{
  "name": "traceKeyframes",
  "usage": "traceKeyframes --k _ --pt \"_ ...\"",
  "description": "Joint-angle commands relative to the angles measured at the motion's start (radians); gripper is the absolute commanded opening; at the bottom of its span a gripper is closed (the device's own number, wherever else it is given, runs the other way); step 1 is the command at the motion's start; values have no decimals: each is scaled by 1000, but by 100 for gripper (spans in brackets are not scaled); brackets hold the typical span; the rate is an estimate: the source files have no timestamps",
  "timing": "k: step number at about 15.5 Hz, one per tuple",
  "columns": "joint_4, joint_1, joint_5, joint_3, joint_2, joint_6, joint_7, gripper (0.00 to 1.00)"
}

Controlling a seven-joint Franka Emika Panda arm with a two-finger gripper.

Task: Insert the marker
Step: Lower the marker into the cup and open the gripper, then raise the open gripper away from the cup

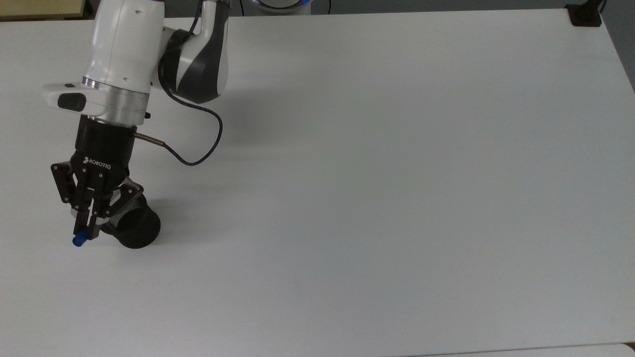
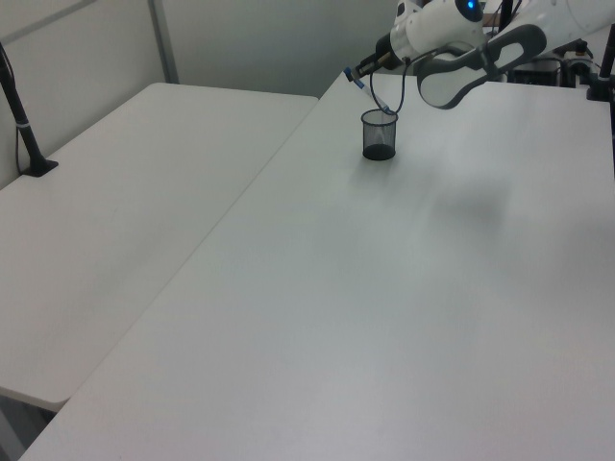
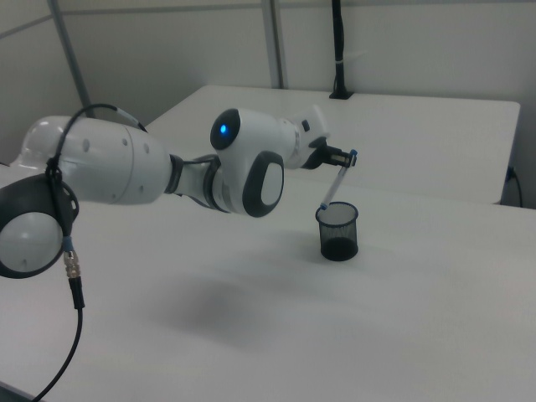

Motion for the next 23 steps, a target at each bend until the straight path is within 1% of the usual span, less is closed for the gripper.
traceKeyframes --k 1,4,5,6,7,8,9,13,15,17,19,23 --pt "-9 -1 -22 -7 35 98 31 12" --pt "-11 -7 -24 -7 41 99 29 12" --pt "-15 -12 -25 -7 41 98 26 14" --pt "-18 -13 -25 -7 41 98 25 27" --pt "-26 -15 -25 -7 41 98 25 55" --pt "-38 -15 -22 -7 39 98 25 81" --pt "-40 -15 -21 -7 38 98 26 100" --pt "-40 -6 -21 -5 24 86 28 100" --pt "-35 11 -18 -5 9 37 29 100" --pt "-12 52 -18 -4 -10 -95 29 100" --pt "18 100 -18 -2 -39 -271 29 100" --pt "23 206 -13 4 -134 -569 32 100"
